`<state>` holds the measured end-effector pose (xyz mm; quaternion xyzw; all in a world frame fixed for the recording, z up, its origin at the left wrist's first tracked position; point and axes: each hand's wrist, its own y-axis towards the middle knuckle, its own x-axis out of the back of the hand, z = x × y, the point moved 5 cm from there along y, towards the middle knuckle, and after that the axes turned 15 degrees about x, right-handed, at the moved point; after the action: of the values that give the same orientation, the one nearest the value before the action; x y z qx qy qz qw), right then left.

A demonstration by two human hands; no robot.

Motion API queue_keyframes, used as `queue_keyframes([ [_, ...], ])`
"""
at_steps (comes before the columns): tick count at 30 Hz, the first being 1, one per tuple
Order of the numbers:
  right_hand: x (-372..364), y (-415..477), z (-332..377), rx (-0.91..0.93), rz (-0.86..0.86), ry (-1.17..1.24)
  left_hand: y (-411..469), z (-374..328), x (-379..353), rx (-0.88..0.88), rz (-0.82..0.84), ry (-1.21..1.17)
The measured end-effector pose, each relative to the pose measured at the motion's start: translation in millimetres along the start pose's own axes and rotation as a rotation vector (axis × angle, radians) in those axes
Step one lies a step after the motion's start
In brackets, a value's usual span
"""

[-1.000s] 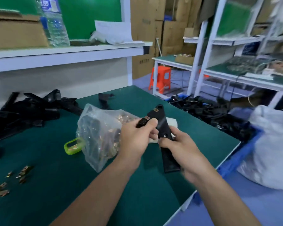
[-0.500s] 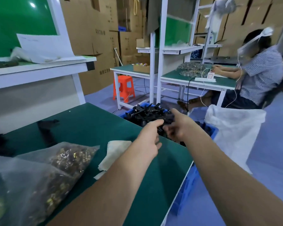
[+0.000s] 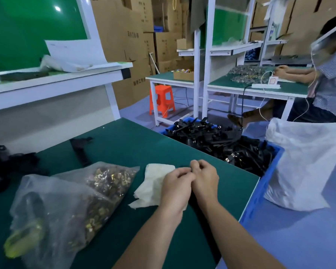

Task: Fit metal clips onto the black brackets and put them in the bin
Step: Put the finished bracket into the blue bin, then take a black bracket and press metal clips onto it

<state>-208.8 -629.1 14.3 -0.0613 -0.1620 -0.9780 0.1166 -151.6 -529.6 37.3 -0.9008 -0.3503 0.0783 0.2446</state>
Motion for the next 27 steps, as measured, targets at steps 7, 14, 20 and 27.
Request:
queue_keyframes([
  [7, -19, -61, 71, 0.257, 0.174, -0.069, -49, -20, 58, -0.203, -0.131, -0.034],
  [14, -97, -131, 157, 0.344, 0.421, 0.16, -128, -36, 174, -0.565, -0.589, 0.309],
  [20, -169, -217, 219, 0.575, 0.676, 0.293, -189, 0, 307, -0.54, -0.915, 0.163],
  [27, -288, -279, 208, 0.625, 1.131, -0.142, -188, 108, 444, -0.041, -1.106, 0.401],
])
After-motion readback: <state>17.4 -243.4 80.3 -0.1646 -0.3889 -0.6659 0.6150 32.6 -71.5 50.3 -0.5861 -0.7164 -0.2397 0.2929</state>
